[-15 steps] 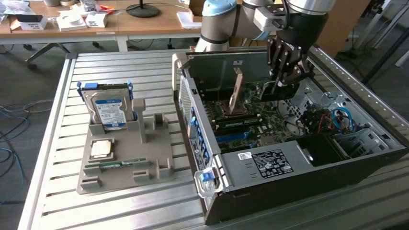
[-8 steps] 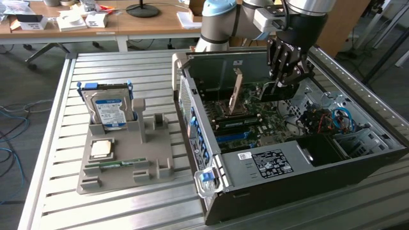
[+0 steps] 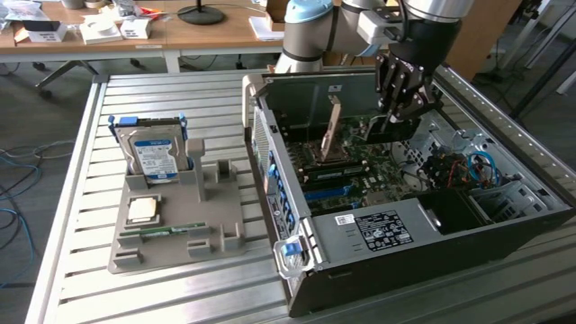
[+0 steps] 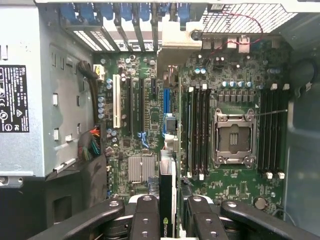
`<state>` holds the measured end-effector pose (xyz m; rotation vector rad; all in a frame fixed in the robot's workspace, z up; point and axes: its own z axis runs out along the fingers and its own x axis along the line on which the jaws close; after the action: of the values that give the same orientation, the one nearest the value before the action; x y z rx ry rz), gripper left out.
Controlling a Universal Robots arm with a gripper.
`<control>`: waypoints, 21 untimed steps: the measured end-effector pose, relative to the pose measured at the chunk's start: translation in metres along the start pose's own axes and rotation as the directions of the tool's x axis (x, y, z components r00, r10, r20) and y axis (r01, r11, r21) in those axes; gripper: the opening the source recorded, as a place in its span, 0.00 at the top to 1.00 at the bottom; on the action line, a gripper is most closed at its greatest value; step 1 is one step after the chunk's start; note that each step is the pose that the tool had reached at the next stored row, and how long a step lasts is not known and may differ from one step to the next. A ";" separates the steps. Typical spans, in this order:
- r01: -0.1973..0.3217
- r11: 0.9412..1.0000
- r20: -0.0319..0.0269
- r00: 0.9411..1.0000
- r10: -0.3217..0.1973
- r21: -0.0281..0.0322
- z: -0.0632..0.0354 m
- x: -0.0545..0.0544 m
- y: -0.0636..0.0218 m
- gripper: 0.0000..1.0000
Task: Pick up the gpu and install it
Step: 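Insert the gpu into the slot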
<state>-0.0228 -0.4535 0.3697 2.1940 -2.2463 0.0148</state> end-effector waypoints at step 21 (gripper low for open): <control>0.001 1.000 0.000 1.000 -0.001 -0.003 0.0249 0.000 0.0004 0.74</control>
<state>-0.0231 -0.4535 0.3448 2.1937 -2.2431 0.0111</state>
